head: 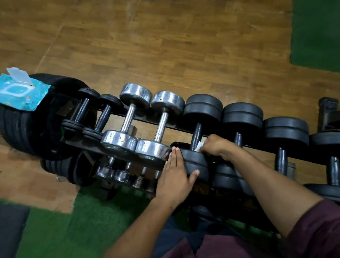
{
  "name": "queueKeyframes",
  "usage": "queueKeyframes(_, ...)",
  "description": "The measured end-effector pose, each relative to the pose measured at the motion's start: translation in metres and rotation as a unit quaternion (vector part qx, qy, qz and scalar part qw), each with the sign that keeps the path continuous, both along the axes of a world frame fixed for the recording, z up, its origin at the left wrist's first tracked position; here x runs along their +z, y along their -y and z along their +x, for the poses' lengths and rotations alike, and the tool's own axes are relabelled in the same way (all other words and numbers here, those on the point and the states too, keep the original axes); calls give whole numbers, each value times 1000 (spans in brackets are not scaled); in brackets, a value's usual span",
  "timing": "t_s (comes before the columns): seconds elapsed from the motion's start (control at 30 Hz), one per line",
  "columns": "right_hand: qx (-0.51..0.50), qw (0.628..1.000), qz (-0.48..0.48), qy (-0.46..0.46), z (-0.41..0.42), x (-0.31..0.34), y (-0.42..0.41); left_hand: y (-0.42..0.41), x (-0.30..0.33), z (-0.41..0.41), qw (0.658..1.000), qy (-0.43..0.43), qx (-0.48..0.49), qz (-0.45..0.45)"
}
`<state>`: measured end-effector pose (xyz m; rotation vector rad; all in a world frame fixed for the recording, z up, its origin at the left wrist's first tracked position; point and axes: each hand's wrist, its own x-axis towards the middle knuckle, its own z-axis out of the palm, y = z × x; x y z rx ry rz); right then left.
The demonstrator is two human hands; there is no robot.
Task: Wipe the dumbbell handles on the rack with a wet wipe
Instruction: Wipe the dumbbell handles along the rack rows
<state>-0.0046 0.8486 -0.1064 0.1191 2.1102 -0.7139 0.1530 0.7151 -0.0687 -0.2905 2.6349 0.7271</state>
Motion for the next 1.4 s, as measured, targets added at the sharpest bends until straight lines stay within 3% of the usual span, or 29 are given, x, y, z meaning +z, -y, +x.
queueKeyframes(0.13, -102, 991, -63, 59, -2, -5, -4, 1, 2, 0, 1000, 3, -2, -11)
queueKeyframes(0.2, -235, 959, -136, 86, -6, -12, -2, 0, 4, -1, 1000, 6, -3, -11)
queueKeyframes(0.3, -408, 881, -209, 116, -20, -18, 3, 0, 6, -1, 1000, 8, -9, -15)
queueKeyframes(0.4, -481, 828, -244, 150, -28, -21, 4, 1, 5, 0, 1000, 8, -10, -20)
queueKeyframes(0.47, -485, 824, -248, 158, -27, -23, 3, 0, 3, 0, 1000, 7, -10, -23)
queueKeyframes(0.6, -411, 866, -220, 182, -23, -24, -3, -1, 3, -1, 1000, 7, -10, -24)
queueKeyframes(0.73, -279, 916, -167, 237, -17, -28, -14, -1, 5, -1, 1000, 7, -10, -26)
queueKeyframes(0.87, -148, 955, -109, 233, -12, -23, -17, -2, 7, -1, 1000, 9, -6, -20)
queueKeyframes(1.0, 4, 984, -42, 171, -21, 7, -17, -2, 7, -1, 1000, 9, -8, -21)
queueKeyframes(1.13, 89, 992, -76, 37, -44, 44, -13, -2, 7, 0, 1000, 6, -8, -19)
queueKeyframes(1.2, 154, 980, -45, -117, -57, 55, -8, -2, 5, 0, 1000, 1, -7, -20)
queueKeyframes(1.27, 244, 928, 33, -278, -62, 60, 2, -1, 3, 0, 1000, 0, -7, -20)
queueKeyframes(1.33, 328, 870, 94, -356, -58, 63, 16, -1, 2, 1, 1000, 2, -5, -16)
queueKeyframes(1.4, 408, 824, 123, -373, -49, 60, 28, -1, 2, 0, 1000, 2, -3, -12)
